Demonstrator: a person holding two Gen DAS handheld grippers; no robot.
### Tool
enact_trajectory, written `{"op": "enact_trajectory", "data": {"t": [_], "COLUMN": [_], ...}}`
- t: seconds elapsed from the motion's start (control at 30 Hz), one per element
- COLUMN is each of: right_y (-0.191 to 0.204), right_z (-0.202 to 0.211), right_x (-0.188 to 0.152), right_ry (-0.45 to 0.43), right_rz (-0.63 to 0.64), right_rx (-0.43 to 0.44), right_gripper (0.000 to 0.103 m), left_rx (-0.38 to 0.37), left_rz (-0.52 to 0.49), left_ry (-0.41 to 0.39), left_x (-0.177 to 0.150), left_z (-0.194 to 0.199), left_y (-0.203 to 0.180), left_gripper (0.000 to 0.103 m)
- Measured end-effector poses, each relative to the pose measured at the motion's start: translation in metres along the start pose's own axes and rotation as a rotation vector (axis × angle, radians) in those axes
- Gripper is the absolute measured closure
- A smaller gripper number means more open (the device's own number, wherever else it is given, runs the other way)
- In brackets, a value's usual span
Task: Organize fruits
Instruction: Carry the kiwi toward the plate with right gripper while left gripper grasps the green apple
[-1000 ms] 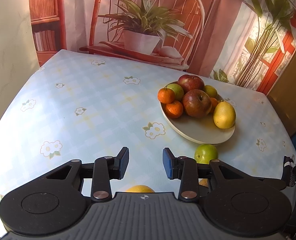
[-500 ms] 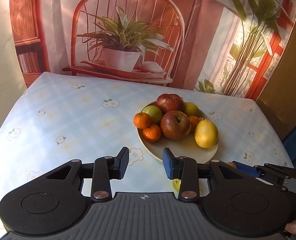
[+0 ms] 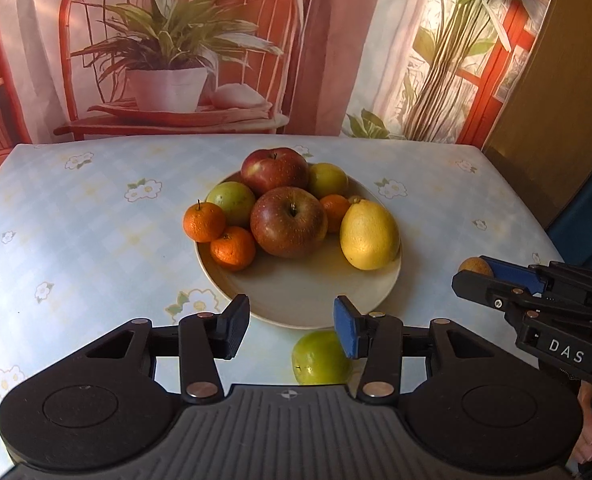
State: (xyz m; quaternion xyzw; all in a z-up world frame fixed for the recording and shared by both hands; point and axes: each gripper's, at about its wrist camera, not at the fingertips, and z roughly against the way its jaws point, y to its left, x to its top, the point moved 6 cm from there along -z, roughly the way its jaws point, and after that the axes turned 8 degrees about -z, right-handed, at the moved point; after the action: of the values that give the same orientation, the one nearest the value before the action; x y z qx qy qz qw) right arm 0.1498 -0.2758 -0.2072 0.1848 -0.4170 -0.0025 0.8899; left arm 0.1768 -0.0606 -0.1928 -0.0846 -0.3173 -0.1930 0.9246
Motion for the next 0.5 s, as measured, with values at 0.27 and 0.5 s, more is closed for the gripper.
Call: {"op": "enact_trajectory", "data": {"t": [0.27,0.5], "right_y": [-0.007,-0.006], "right_z": [-0.001,-0.003], "right_x": [-0.006,-0.009], "right_ry": [0.01,0.019], "right_rz": [-0.024,-0.029], "right_rx": [-0.009,-0.007], "right_gripper": [0.079,0.079], "left_rx": [-0.102,-0.09], "left_rz": [0.023,-0.014], "left_ry": [0.081,0.098], "left_x": [-0.023,-0.027], "left_z": [-0.025,-0.037], "left_y": [-0.009,-0.019], "left_gripper": [0.047,0.045]}}
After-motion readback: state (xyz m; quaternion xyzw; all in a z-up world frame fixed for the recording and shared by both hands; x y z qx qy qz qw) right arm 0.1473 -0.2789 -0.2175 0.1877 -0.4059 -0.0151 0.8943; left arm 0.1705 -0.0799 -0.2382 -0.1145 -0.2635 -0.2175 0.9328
